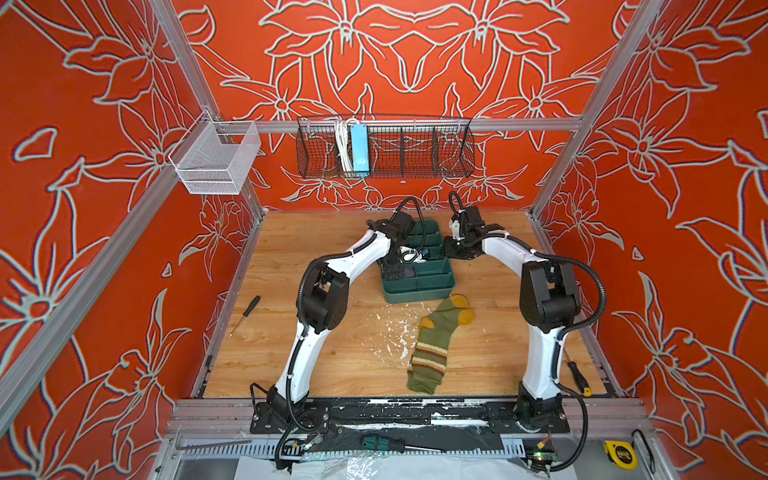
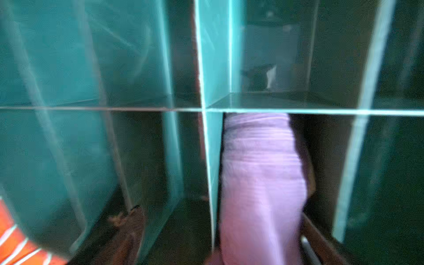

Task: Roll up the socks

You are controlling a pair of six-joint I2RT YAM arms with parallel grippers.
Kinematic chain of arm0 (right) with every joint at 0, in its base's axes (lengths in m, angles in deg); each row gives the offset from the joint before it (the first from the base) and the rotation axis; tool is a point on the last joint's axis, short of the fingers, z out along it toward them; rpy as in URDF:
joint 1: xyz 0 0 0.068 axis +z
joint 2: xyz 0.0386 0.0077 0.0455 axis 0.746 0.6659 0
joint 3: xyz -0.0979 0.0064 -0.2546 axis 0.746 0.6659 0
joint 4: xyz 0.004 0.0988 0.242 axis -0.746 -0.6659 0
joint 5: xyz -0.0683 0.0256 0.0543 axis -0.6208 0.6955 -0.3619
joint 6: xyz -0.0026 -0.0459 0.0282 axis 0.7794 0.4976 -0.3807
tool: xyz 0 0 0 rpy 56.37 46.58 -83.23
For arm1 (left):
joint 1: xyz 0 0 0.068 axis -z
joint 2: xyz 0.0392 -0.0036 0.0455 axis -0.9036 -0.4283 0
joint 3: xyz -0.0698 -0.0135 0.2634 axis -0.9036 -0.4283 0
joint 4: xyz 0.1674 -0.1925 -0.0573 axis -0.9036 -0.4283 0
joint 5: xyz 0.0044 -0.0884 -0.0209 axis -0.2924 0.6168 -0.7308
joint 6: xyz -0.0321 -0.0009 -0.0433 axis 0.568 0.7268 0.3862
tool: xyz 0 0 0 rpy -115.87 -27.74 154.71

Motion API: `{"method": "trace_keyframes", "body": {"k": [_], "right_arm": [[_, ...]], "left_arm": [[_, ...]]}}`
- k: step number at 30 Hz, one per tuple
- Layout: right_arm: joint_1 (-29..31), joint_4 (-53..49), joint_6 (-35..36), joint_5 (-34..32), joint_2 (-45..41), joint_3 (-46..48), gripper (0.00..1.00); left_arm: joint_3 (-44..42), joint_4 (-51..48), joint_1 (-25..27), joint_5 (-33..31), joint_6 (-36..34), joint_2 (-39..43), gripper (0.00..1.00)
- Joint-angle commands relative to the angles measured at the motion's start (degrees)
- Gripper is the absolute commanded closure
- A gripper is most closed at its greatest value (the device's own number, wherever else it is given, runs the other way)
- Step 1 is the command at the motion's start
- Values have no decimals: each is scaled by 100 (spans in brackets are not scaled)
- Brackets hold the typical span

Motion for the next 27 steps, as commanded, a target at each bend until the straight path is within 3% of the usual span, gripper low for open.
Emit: {"method": "trace_keyframes", "body": {"k": [1, 4, 11, 15, 18, 22, 27], "right_arm": [[44, -55, -71, -228, 20, -169, 63], [61, -8, -130, -218, 15, -137, 63], [173, 104, -196, -246, -95, -47, 63], [251, 85, -221, -214, -51, -113, 64], [347, 93, -248, -226, -8, -118, 67], [554, 174, -411, -380, 36, -109, 79], [926, 664, -1031, -589, 5, -50, 89]], "left_arm": [[-114, -337, 13, 44, -49, 105, 2], [-393, 151, 13, 123, 101, 643, 2], [-1548, 1759, -9, 1086, 484, 2467, 2], [-2168, 2391, -72, 1178, 864, 3302, 2], [-2922, 3483, -149, 723, 1816, 4066, 2], [-4136, 4672, -198, -22, 3477, 5149, 2], [-5802, 5453, -209, 71, 5077, 6404, 2]]}}
